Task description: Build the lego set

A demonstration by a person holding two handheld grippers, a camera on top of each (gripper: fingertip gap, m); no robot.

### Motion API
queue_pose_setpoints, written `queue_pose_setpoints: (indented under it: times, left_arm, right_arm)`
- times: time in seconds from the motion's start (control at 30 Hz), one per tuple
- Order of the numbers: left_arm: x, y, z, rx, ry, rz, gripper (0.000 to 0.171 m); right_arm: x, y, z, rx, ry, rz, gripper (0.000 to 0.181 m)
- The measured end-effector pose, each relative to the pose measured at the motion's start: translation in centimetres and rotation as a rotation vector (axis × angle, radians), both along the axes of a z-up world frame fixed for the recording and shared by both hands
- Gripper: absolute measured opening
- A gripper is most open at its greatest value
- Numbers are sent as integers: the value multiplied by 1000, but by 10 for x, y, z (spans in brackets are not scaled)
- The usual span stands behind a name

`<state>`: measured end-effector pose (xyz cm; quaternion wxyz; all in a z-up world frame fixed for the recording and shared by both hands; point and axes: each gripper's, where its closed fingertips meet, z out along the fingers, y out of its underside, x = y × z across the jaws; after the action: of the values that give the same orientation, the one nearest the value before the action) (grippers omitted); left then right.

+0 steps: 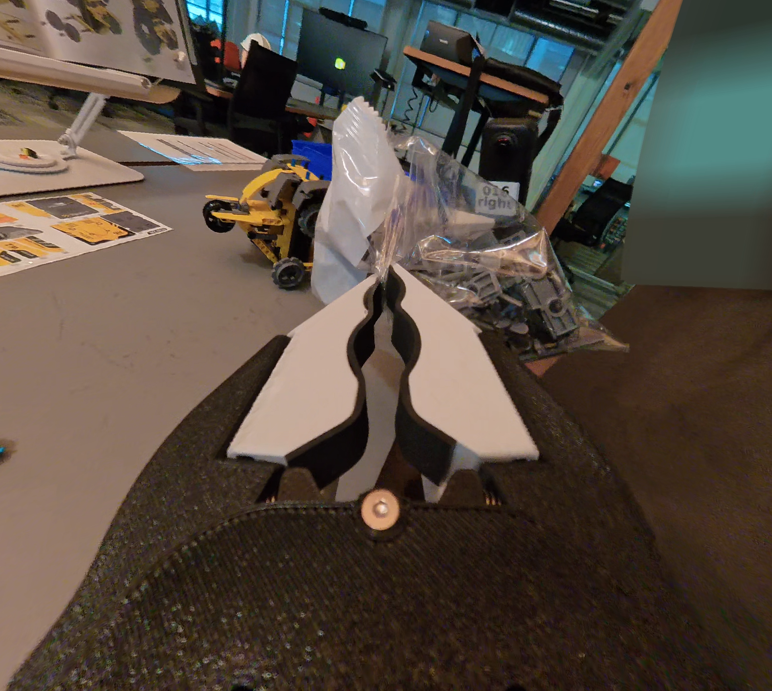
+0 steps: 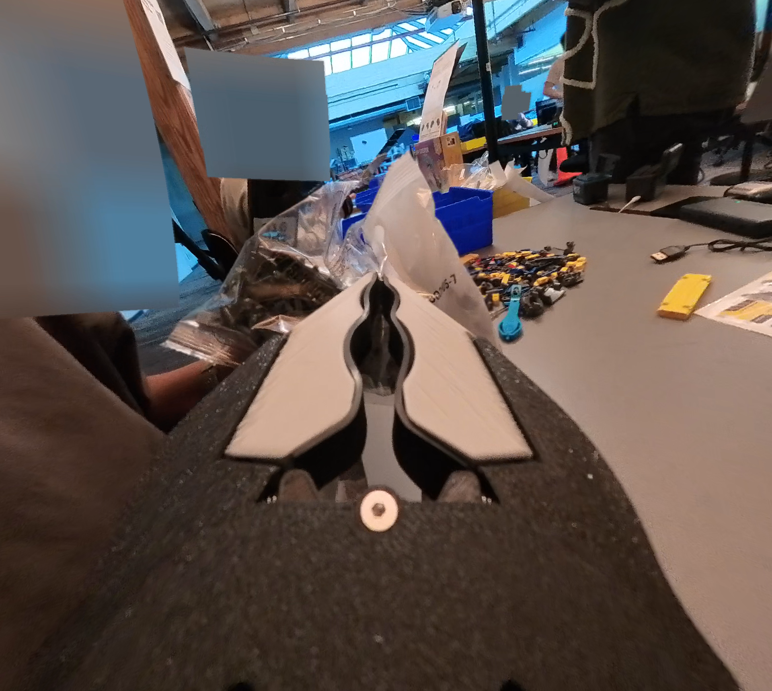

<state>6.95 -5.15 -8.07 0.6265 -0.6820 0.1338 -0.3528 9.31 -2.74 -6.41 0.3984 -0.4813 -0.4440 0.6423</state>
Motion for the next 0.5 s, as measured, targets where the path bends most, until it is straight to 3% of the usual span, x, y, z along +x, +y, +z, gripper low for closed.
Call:
queue_pose_setpoints:
  times: [0.3, 0.4, 0.5]
  left_arm:
    - [12, -11, 0, -17, -127, -153, 0]
    - [19, -22, 4, -11, -243, -280, 0]
    - [34, -30, 7, -6, -343, -380, 0]
  right_arm:
    - [19, -34, 8, -137, 62, 120, 0]
    - [27, -53, 12, -113, 81, 150, 0]
    - [39, -56, 21, -249, 191, 245, 0]
